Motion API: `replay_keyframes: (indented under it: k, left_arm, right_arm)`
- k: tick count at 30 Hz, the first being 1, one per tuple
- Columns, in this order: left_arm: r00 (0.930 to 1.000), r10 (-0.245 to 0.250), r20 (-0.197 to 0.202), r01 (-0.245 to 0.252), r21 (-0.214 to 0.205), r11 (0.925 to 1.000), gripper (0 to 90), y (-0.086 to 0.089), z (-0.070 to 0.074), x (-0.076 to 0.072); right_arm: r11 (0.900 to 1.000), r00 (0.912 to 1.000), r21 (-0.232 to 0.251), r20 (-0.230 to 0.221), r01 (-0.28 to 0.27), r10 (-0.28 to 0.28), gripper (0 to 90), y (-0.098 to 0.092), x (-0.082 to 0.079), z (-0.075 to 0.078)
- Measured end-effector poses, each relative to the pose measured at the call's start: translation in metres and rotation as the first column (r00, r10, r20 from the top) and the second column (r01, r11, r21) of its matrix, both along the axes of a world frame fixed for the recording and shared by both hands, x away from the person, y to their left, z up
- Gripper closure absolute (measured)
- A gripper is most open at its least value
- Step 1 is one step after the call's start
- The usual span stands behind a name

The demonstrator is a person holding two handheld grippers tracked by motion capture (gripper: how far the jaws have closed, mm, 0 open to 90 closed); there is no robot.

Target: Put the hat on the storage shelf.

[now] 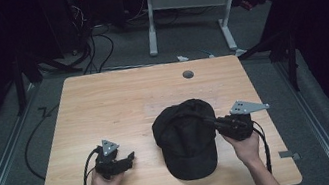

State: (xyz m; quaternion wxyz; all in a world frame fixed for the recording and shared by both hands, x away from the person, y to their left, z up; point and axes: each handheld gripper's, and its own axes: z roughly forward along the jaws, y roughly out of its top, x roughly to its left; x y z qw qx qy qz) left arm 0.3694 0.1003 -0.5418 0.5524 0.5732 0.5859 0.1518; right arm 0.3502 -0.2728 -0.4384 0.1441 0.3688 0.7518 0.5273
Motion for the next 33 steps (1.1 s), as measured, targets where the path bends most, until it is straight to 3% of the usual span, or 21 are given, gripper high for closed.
replay_keyframes:
  k: [4, 9, 11, 17, 21, 29, 33]
  left_arm:
    - [0.9990, -0.032, -0.032, 0.031, -0.047, 0.9984, 28.4, 0.000, 0.003, -0.003]
    - [0.9936, -0.109, -0.027, 0.106, -0.089, 0.9903, 27.2, -0.009, 0.011, -0.010]
    - [0.9883, -0.151, -0.022, 0.147, -0.121, 0.9816, 26.4, -0.012, 0.018, -0.013]
    - [0.9671, -0.254, 0.002, 0.248, -0.232, 0.9407, 24.5, -0.022, 0.039, -0.022]
    - [0.9533, -0.302, 0.008, 0.294, -0.253, 0.9218, 23.7, -0.028, 0.047, -0.025]
    - [0.9217, -0.388, -0.007, 0.372, -0.263, 0.8899, 22.7, -0.043, 0.053, -0.029]
    - [0.9091, -0.416, -0.010, 0.397, -0.277, 0.8747, 23.1, -0.049, 0.055, -0.030]
  right_arm:
    - [1.0000, 0.9999, 0.003, 0.014, -0.006, 0.006, 87.1, 0.000, -0.002, 0.006]
    - [0.9996, 0.9992, 0.020, 0.037, -0.019, 0.019, 87.1, 0.000, -0.004, 0.014]
    - [0.9992, 0.9987, 0.030, 0.044, -0.025, 0.024, 87.1, -0.001, -0.004, 0.016]
    - [0.9985, 0.9978, 0.046, 0.061, -0.030, 0.027, 87.1, -0.003, -0.005, 0.021]
    - [0.9978, 0.9971, 0.055, 0.068, -0.038, 0.035, 87.1, -0.002, -0.005, 0.023]
    - [0.9957, 0.9953, 0.072, 0.081, -0.058, 0.052, 87.0, 0.000, -0.004, 0.025]
    - [0.9945, 0.9943, 0.080, 0.087, -0.068, 0.061, 87.1, 0.002, -0.004, 0.026]
